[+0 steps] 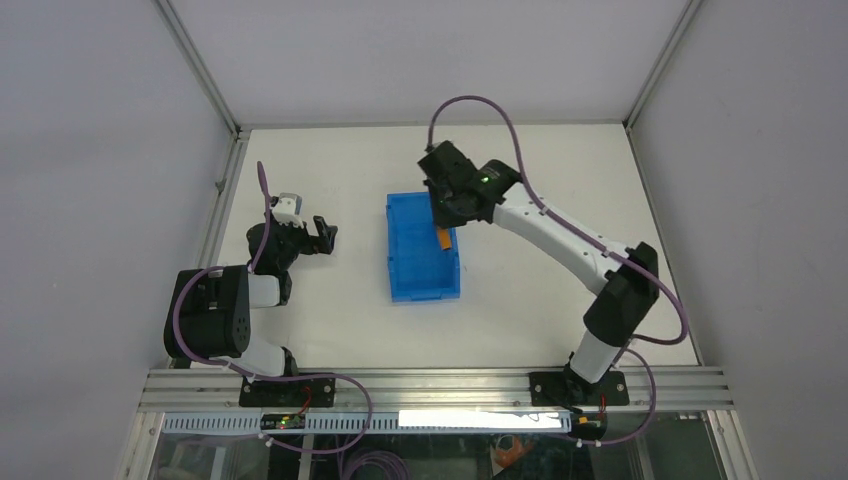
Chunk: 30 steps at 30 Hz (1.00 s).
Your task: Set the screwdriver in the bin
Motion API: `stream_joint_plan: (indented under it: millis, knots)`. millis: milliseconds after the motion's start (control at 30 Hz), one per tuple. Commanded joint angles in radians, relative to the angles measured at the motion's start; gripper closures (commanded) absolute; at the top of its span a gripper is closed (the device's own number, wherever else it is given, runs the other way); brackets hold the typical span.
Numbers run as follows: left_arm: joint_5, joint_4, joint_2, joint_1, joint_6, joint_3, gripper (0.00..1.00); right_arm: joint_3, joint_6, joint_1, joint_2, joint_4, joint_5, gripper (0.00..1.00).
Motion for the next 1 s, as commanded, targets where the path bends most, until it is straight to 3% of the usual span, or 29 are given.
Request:
stream_joint_plan:
  millis: [0, 267, 567, 833, 967]
  knots:
    - [0.020, 0.077, 0.000, -0.007, 0.000, 0.001, 0.01, 0.082, 0.036, 0.094, 0.124, 0.017, 0.026, 1.00]
    - [0.021, 0.077, 0.000, -0.007, -0.001, 0.001, 0.01, 0.021, 0.078, 0.129, 0.293, 0.112, -0.016, 1.00]
    - [0.021, 0.077, 0.001, -0.007, -0.001, 0.001, 0.01, -0.090, 0.135, 0.129, 0.366, 0.252, 0.017, 1.00]
    - [0.020, 0.077, 0.001, -0.007, 0.000, 0.001, 0.01, -0.109, 0.160, 0.128, 0.361, 0.268, 0.081, 0.64]
    - [0.020, 0.077, 0.001, -0.007, 0.000, 0.001, 0.01, -0.108, 0.162, 0.130, 0.320, 0.261, 0.096, 0.58]
